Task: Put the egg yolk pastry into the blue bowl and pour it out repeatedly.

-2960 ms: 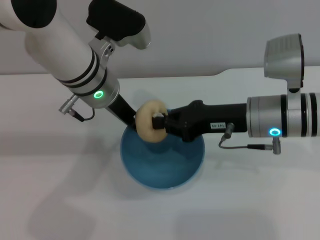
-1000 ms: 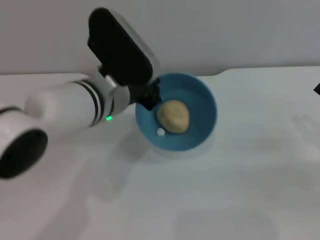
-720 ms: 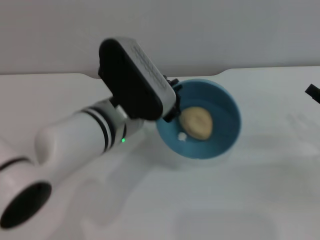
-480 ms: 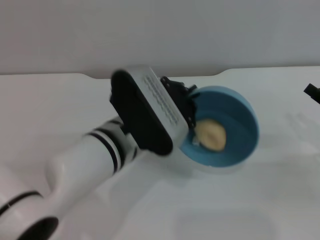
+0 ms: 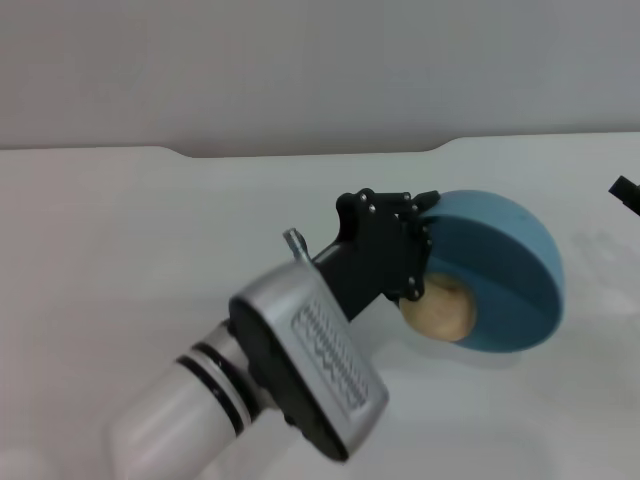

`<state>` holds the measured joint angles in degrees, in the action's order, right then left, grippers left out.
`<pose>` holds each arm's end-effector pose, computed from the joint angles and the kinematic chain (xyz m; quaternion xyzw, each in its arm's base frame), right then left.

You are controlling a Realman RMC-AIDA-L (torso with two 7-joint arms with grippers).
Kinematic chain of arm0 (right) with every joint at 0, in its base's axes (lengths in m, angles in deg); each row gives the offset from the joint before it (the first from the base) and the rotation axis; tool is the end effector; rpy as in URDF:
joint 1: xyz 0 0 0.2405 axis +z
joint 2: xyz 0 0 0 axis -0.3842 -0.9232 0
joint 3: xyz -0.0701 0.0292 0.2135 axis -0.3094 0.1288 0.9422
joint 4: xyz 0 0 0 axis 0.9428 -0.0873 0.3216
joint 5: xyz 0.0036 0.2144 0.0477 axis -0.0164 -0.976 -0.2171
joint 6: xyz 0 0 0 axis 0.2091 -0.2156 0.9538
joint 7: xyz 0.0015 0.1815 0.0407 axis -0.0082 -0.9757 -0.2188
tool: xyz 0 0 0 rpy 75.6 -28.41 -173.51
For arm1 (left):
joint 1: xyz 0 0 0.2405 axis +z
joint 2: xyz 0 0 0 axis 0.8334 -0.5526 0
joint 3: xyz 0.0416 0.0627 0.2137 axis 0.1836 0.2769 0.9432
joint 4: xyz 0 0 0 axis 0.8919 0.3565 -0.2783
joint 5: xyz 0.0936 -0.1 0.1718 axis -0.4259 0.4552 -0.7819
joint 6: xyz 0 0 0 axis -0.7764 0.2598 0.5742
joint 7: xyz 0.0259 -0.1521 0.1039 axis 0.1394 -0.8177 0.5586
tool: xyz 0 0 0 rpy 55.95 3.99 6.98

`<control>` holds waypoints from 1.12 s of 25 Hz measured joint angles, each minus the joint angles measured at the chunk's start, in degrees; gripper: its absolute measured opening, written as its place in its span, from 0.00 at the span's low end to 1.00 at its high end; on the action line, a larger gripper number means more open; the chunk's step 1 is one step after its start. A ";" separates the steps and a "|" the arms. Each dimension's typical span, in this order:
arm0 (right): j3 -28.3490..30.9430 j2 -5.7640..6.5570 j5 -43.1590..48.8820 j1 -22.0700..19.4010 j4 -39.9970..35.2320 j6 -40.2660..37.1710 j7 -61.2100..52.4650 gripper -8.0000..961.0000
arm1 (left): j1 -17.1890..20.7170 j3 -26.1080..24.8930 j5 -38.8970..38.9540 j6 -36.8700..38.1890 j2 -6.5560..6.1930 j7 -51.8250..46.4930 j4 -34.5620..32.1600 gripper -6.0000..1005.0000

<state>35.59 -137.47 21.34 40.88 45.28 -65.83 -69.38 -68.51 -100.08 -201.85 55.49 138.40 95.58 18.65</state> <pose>0.3417 0.3522 0.0333 -0.6733 0.4985 0.3958 0.3761 -0.0913 0.3071 -0.1439 -0.8591 0.1937 -0.1640 0.4444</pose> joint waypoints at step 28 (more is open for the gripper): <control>-0.01 -0.28 0.00 0.32 0.00 0.44 0.00 0.39 | -12.62 22.52 32.05 34.37 0.10 12.77 -14.11 0.01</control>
<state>35.58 -137.75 21.34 41.20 45.27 -65.40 -69.38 -81.13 -77.56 -169.79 89.86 138.50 108.35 4.53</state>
